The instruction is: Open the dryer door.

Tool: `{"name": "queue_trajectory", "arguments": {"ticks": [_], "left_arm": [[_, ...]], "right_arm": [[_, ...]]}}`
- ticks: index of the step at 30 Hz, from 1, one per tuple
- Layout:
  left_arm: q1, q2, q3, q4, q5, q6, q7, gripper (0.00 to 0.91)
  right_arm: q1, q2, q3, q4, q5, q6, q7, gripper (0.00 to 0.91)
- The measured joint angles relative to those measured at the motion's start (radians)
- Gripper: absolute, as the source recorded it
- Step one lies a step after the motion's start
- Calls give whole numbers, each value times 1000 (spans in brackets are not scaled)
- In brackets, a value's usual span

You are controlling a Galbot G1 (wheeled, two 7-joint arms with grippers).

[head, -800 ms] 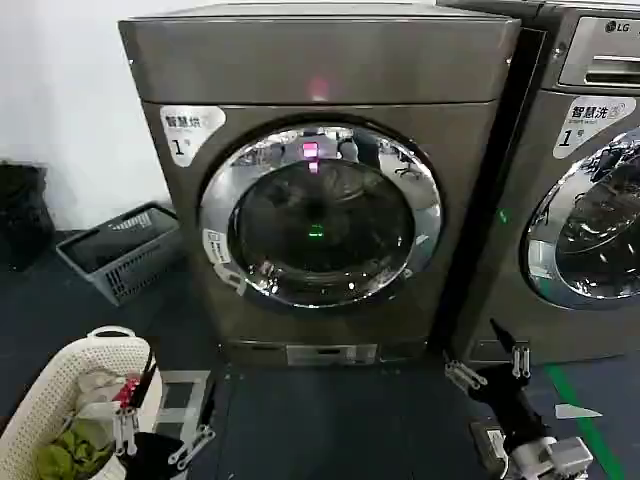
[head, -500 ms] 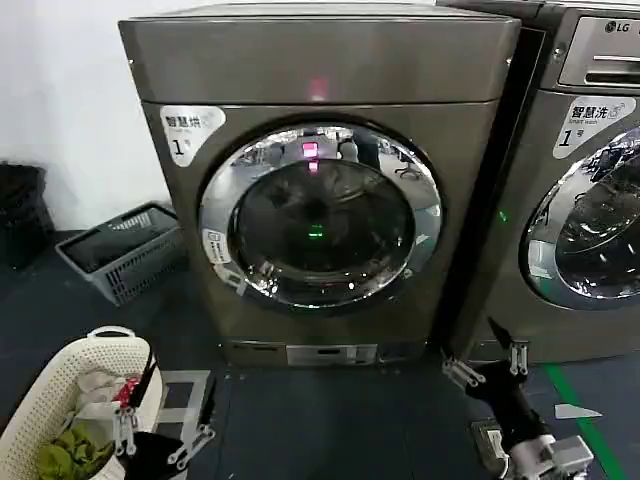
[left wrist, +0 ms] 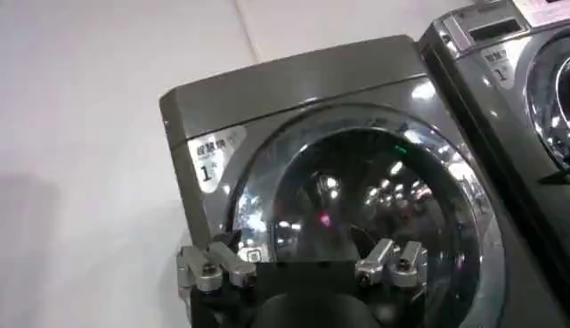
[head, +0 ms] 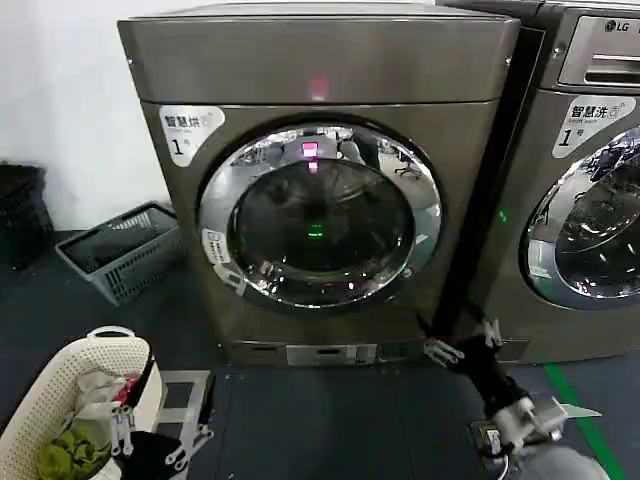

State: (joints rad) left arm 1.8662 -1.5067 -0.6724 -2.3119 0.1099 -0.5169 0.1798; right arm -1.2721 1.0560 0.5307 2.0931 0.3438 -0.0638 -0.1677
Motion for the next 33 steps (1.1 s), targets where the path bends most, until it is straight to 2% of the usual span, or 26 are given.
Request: {"name": "queue_trajectory", "arguments": {"ticks": [4,14,33], "left_arm": [[3,-6,-8,-3,3,0,1,907],[10,-14,-12,-11,8,-2,12,907],[25,-28,-16,-15,12,-17,15,907]], "right_arm": [[63,-26,-59,-35,28,-10,0,907],[255,-73,-208,-121,99,13,-30,907],[521,-32,-460,-272,134,14,-29,907]]}}
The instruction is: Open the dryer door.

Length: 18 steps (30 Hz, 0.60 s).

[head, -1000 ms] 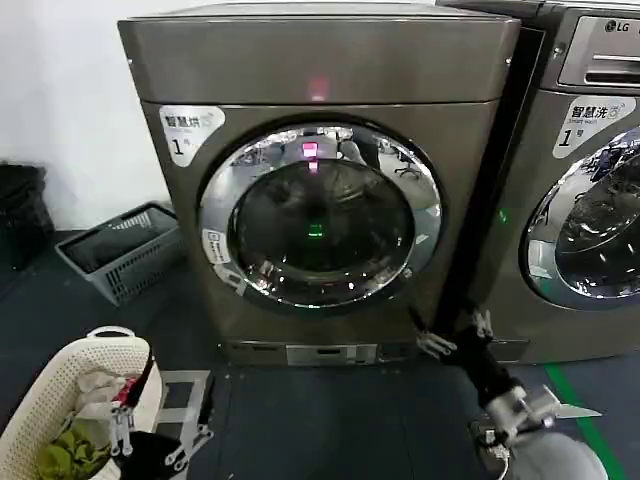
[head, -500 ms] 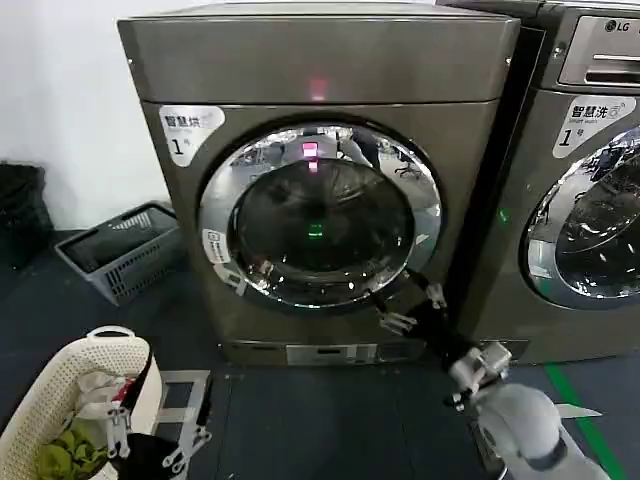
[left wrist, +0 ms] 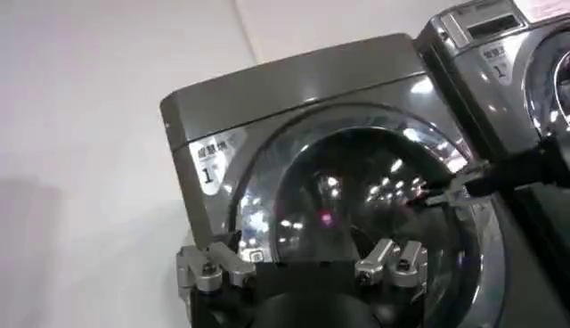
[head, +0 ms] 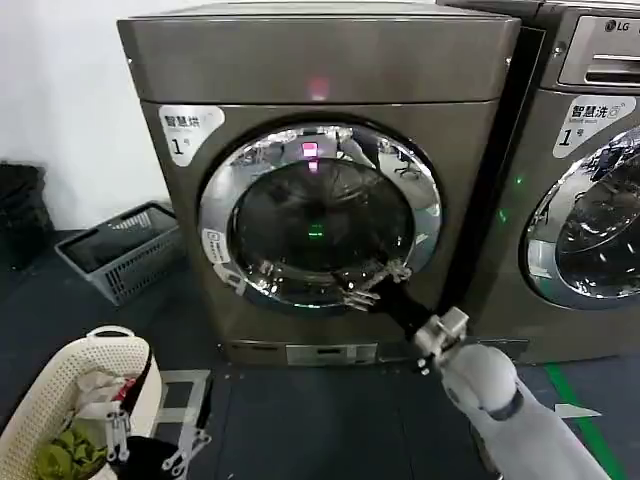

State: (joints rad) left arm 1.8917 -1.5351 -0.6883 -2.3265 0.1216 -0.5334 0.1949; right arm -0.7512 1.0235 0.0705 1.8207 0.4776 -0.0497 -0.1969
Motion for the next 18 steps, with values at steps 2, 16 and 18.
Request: {"name": "queue_trajectory", "arguments": {"ticks": [2,16,18], "left_arm": [[0,-2,-1,0,0,-2,0,907],[0,-13,-11,-3,2,-9,0,907],[1,-14,-12,-3,2,-9,0,907]], "right_arm": [[21,5,-20,-15,4,0,0,907],[196,78,-170,-138,12,-3,0,907],[212,88,-184,-151,12,-3,0,907]]}}
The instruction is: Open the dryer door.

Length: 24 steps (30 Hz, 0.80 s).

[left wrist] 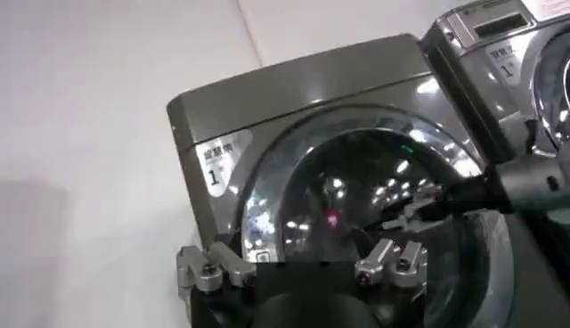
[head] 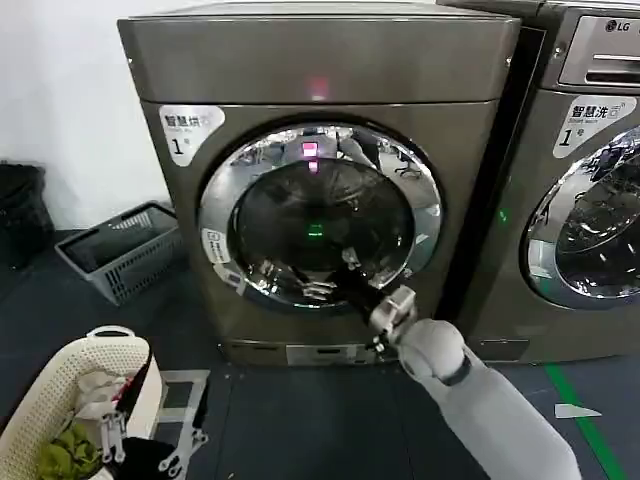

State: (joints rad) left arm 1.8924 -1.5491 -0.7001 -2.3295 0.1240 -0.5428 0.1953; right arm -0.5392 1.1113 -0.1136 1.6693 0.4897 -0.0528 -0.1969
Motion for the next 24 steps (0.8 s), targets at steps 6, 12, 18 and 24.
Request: {"name": "queue_trajectory", "arguments": {"ticks": [6,12,18,24], "left_arm": [[1,-2,-5,-3,-1,0,0,907],[1,-3,-9,-3,-3,0,0,907],[2,-4,-12,-3,-3,-2,1,907],[5,-5,-16,-4,-3,-5,0,907]], "right_arm": [[38,30,-36,-39,-2,1,-2,907],[69,60,-62,-74,-4,4,-5,907],[100,94,-86,-103,-8,4,-5,907],[131,130,-108,-138,-10,4,-7,907]]}}
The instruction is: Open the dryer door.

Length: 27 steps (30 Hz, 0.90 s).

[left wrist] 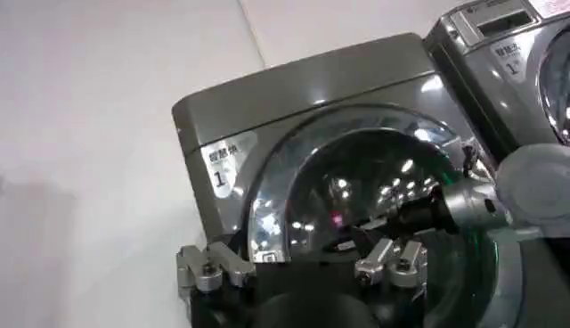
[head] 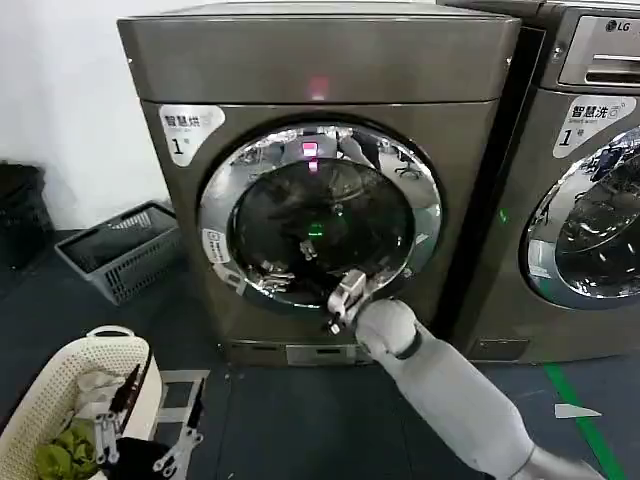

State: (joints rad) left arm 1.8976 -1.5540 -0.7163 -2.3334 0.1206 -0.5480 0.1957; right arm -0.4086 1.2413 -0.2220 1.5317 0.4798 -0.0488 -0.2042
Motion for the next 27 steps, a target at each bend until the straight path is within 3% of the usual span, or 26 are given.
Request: {"name": "queue_trajectory", "arguments": {"ticks": [27], "left_arm": [[5,-2,-6,-1,6,-6,-3,907]], "right_arm": [[77,132,-45,-186,-36,10,-4,907]]}}
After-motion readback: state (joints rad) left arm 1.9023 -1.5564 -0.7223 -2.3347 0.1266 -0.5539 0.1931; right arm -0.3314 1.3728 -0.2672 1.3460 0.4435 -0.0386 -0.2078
